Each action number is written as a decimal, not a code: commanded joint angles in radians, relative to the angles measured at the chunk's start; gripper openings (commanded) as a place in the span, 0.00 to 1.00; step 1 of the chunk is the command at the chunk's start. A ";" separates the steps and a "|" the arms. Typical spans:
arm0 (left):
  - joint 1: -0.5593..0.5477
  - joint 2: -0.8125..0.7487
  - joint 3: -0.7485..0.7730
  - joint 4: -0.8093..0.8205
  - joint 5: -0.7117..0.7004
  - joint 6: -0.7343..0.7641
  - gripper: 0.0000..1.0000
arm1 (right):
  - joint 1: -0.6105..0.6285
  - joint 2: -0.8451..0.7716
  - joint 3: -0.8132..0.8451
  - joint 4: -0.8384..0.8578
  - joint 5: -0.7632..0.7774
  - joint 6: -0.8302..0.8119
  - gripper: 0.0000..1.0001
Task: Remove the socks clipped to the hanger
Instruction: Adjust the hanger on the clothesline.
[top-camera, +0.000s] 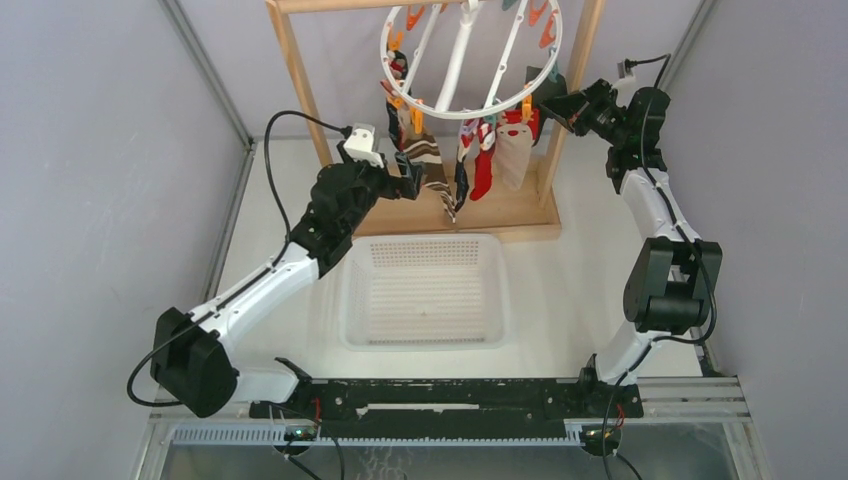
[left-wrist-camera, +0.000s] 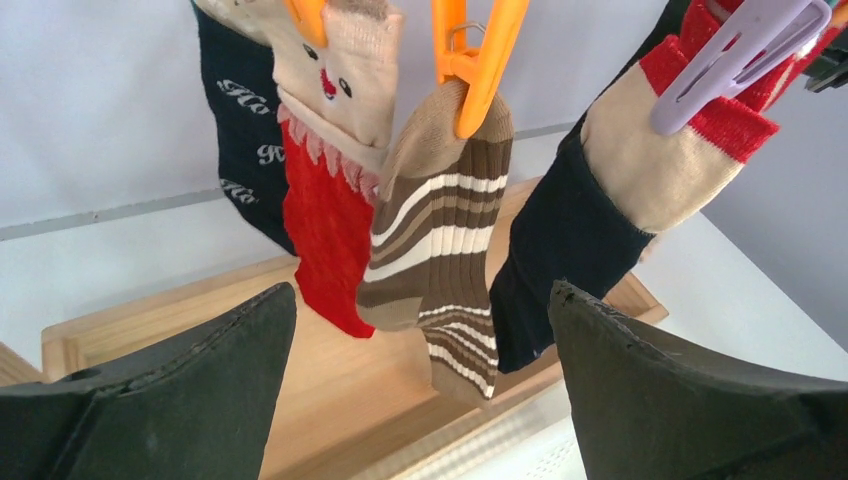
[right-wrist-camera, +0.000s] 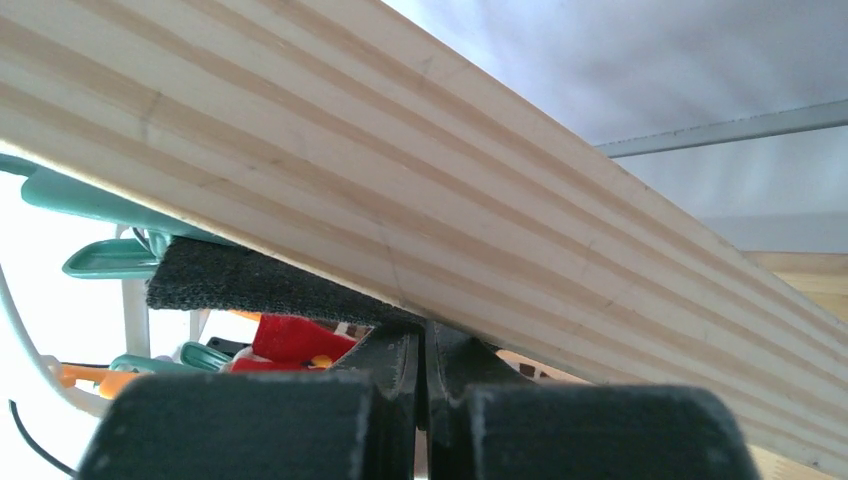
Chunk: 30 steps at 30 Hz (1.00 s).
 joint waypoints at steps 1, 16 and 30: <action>0.008 0.035 -0.007 0.107 0.007 -0.009 1.00 | -0.012 0.008 0.047 0.043 0.004 0.011 0.00; 0.017 0.103 -0.002 0.195 0.034 0.051 0.87 | -0.020 -0.005 0.045 0.036 -0.022 0.006 0.00; 0.023 0.063 0.093 0.032 0.150 0.058 0.12 | -0.025 -0.013 0.051 0.018 -0.049 0.005 0.06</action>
